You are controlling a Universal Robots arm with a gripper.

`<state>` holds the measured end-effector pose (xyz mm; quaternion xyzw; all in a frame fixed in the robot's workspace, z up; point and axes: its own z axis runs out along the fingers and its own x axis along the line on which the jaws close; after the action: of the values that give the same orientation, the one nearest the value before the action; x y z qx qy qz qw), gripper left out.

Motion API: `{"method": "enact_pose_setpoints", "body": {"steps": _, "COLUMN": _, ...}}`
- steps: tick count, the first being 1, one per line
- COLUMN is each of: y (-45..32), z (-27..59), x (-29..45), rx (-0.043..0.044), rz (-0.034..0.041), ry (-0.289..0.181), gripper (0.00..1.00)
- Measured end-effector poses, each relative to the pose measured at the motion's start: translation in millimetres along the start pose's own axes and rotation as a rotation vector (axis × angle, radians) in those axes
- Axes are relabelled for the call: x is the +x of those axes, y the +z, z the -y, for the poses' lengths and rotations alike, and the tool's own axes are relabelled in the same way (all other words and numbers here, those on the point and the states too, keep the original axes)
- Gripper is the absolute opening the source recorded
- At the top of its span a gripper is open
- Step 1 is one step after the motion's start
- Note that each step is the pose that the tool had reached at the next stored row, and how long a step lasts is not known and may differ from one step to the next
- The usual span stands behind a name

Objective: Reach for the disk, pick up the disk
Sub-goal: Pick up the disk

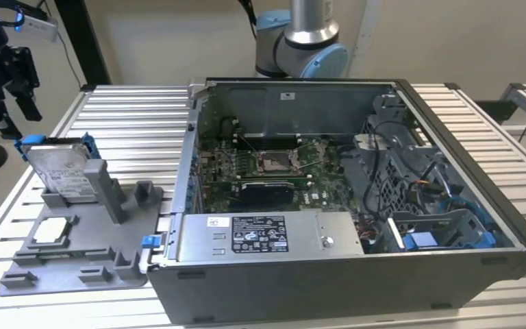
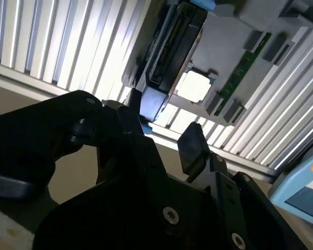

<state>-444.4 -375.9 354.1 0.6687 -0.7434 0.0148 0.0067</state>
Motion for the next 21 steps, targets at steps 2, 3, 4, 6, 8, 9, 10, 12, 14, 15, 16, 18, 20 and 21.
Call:
{"method": "enact_pose_setpoints", "body": {"steps": 2, "y": 0.8, "z": 0.0, "x": -0.1, "rx": 0.0008, "rz": -0.0004, "ry": -0.025, "gripper": 1.0}}
{"method": "enact_pose_setpoints", "body": {"steps": 3, "y": 1.3, "z": 0.0, "x": -0.2, "rx": 0.0012, "rz": -0.0006, "ry": -0.038, "gripper": 1.0}}
{"method": "enact_pose_setpoints", "body": {"steps": 4, "y": 1.9, "z": 0.0, "x": -0.1, "rx": 0.0017, "rz": -0.0009, "ry": -0.051, "gripper": 1.0}}
{"method": "enact_pose_setpoints", "body": {"steps": 6, "y": 2.6, "z": -0.1, "x": -0.2, "rx": 0.0022, "rz": -0.0017, "ry": -0.071, "gripper": 1.0}}
{"method": "enact_pose_setpoints", "body": {"steps": 8, "y": 2.6, "z": -0.1, "x": -0.2, "rx": 0.0022, "rz": -0.0018, "ry": -0.072, "gripper": 1.0}}
{"method": "enact_pose_setpoints", "body": {"steps": 9, "y": 2.8, "z": -0.1, "x": -0.2, "rx": 0.0024, "rz": -0.0017, "ry": -0.073, "gripper": 1.0}}
{"method": "enact_pose_setpoints", "body": {"steps": 10, "y": 2.8, "z": -0.1, "x": -0.2, "rx": 0.0025, "rz": -0.0017, "ry": -0.073, "gripper": 1.0}}
{"method": "enact_pose_setpoints", "body": {"steps": 12, "y": 3.0, "z": -0.1, "x": -0.2, "rx": 0.0025, "rz": -0.0017, "ry": -0.073, "gripper": 1.0}}
{"method": "enact_pose_setpoints", "body": {"steps": 14, "y": 3.6, "z": -0.1, "x": -0.2, "rx": 0.0026, "rz": -0.0017, "ry": -0.073, "gripper": 1.0}}
{"method": "enact_pose_setpoints", "body": {"steps": 15, "y": 4.0, "z": -0.1, "x": -0.2, "rx": 0.0026, "rz": -0.0017, "ry": -0.073, "gripper": 1.0}}
{"method": "enact_pose_setpoints", "body": {"steps": 16, "y": 4.4, "z": -0.1, "x": -0.2, "rx": 0.0025, "rz": -0.0017, "ry": -0.073, "gripper": 1.0}}
{"method": "enact_pose_setpoints", "body": {"steps": 18, "y": 5.3, "z": -0.1, "x": -0.3, "rx": 0.0024, "rz": -0.0018, "ry": -0.073, "gripper": 1.0}}
{"method": "enact_pose_setpoints", "body": {"steps": 20, "y": 6.2, "z": -0.1, "x": -0.3, "rx": 0.0025, "rz": -0.0018, "ry": -0.073, "gripper": 1.0}}
{"method": "enact_pose_setpoints", "body": {"steps": 21, "y": 6.8, "z": -0.1, "x": -0.3, "rx": 0.0025, "rz": -0.0017, "ry": -0.073, "gripper": 1.0}}
